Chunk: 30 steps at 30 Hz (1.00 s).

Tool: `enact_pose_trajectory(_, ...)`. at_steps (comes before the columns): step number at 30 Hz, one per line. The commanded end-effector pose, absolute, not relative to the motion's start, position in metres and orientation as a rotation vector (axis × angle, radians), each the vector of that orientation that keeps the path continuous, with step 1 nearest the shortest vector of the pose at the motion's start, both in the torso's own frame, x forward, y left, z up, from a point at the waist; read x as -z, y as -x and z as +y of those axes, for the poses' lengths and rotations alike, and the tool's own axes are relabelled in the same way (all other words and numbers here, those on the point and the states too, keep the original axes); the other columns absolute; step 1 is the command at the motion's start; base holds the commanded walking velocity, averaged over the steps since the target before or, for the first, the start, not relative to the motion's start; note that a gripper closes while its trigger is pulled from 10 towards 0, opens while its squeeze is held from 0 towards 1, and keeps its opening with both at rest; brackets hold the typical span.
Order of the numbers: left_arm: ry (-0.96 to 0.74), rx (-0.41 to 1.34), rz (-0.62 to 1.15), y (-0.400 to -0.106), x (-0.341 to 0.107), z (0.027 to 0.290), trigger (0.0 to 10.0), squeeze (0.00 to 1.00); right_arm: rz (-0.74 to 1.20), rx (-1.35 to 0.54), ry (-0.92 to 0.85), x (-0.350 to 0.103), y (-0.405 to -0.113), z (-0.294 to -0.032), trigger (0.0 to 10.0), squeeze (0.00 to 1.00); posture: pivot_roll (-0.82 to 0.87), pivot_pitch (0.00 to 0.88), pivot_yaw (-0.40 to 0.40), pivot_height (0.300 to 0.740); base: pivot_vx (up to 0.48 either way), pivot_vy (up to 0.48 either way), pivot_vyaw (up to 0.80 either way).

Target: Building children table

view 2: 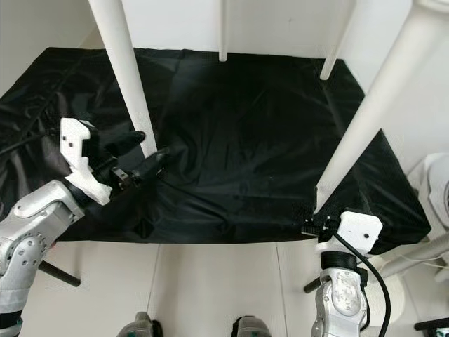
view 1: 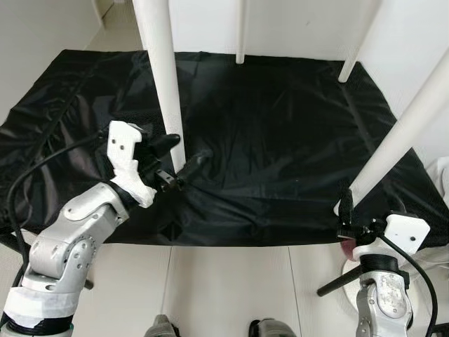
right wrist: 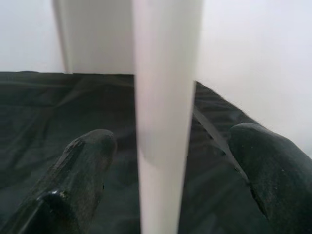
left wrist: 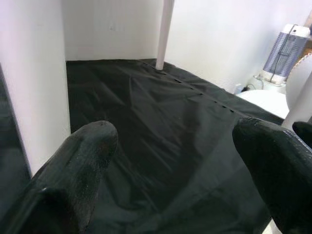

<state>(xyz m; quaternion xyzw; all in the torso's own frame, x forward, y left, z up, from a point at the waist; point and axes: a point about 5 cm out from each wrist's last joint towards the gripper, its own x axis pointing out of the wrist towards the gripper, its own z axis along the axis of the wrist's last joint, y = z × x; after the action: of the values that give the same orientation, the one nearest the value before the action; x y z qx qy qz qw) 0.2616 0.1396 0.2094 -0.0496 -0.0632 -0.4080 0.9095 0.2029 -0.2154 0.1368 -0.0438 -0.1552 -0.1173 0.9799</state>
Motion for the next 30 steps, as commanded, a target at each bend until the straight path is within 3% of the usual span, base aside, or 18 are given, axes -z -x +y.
enact_pose_trajectory(1, 0.059, 1.011, -0.134, -0.252, -0.206, 0.132, 10.0, 0.00, -0.301, 0.257, -0.005, -0.129, -0.201, -0.203, 10.0, 0.00, 0.01, 0.078, 0.022, 0.740, 0.000, 0.000, 0.00)
enact_pose_trajectory(20, -0.003, 1.041, -0.071, -0.244, -0.181, 0.131, 10.0, 0.00, -0.280, 0.212, 0.011, -0.124, -0.192, -0.195, 10.0, 0.00, 0.00, 0.071, 0.024, 0.740, 0.000, 0.000, 0.00)
enact_pose_trajectory(30, -0.126, 1.100, -0.060, -0.235, -0.158, 0.127, 10.0, 0.00, -0.203, 0.011, 0.048, -0.107, -0.184, -0.176, 10.0, 0.00, 0.01, 0.070, 0.022, 0.740, 0.000, 0.000, 0.00)
